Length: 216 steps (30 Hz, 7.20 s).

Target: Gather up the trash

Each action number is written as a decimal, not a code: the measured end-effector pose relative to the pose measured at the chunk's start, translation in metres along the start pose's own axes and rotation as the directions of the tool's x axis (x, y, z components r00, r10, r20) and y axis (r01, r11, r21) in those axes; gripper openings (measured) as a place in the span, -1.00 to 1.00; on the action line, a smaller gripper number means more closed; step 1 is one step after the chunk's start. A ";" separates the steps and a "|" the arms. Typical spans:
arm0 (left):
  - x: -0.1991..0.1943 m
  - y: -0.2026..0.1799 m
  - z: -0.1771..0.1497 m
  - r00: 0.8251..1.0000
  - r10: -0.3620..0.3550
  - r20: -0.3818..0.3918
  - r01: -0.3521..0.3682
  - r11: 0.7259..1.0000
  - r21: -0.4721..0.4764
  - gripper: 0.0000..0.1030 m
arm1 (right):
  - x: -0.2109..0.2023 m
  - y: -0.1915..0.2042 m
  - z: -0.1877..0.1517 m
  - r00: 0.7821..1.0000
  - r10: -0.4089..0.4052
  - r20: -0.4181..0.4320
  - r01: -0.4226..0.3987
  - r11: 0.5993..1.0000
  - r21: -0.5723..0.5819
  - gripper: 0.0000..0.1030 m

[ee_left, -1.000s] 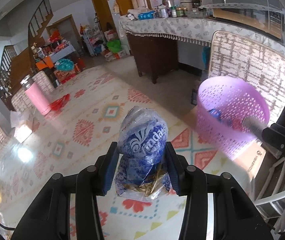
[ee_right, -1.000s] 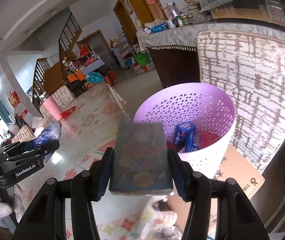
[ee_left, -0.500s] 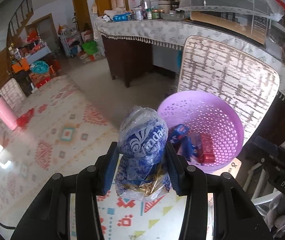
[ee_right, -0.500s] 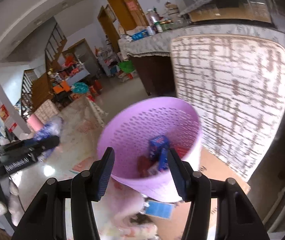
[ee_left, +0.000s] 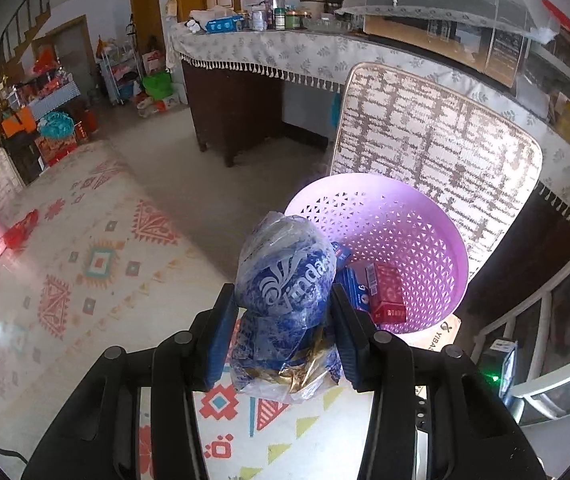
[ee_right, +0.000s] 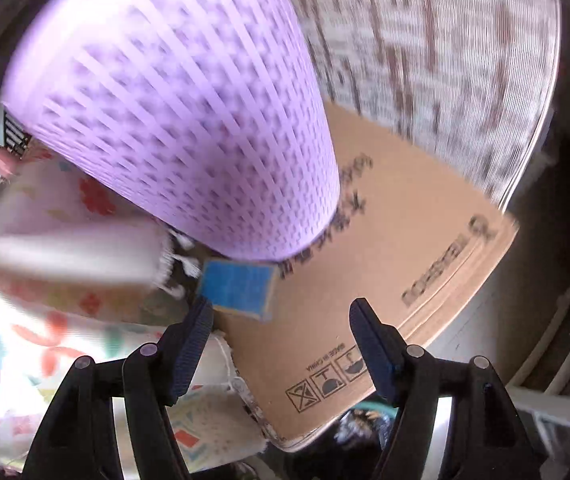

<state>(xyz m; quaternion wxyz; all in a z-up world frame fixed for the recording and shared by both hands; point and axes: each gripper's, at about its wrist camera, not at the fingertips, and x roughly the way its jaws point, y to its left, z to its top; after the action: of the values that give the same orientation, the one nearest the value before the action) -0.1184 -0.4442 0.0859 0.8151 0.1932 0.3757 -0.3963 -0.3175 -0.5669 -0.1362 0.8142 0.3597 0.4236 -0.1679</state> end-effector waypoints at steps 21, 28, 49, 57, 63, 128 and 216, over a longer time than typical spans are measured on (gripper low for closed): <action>0.029 -0.039 0.026 0.998 -0.063 -0.025 0.064 0.997 0.045 0.05 | 0.058 0.002 -0.017 0.996 -0.048 -0.078 0.037 0.989 -0.141 0.48; 0.021 -0.042 0.037 0.998 -0.054 0.020 0.052 0.996 0.066 0.62 | 0.058 -0.010 -0.016 0.996 -0.038 -0.080 0.028 0.992 -0.120 0.48; -0.020 -0.006 -0.040 0.991 0.130 0.023 -0.131 0.991 0.035 0.62 | -0.056 -0.042 -0.019 0.994 -0.089 0.068 0.083 0.993 0.079 0.52; -0.058 0.004 -0.068 0.980 0.178 0.091 -0.180 0.984 0.014 0.62 | -0.114 0.022 -0.013 0.973 -0.080 0.217 0.078 0.997 0.016 0.60; -0.081 0.013 -0.084 0.976 0.179 0.126 -0.177 0.984 -0.020 0.62 | -0.152 0.063 -0.016 0.950 -0.065 0.306 0.080 0.996 -0.036 0.65; -0.136 0.004 -0.142 0.946 0.234 0.225 -0.203 0.967 -0.152 0.96 | -0.218 0.141 -0.058 0.851 -0.176 0.495 0.285 0.947 -0.152 0.84; -0.009 -0.025 -0.072 0.994 0.003 -0.108 -0.037 0.950 -0.310 0.96 | -0.173 0.102 0.065 0.890 -0.220 0.399 0.350 0.891 -0.289 0.93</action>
<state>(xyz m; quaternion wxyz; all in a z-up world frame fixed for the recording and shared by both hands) -0.1746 -0.4105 0.0461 0.8183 0.0868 0.4742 -0.3130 -0.3228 -0.5498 0.0742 0.8941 0.1042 0.3412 -0.2708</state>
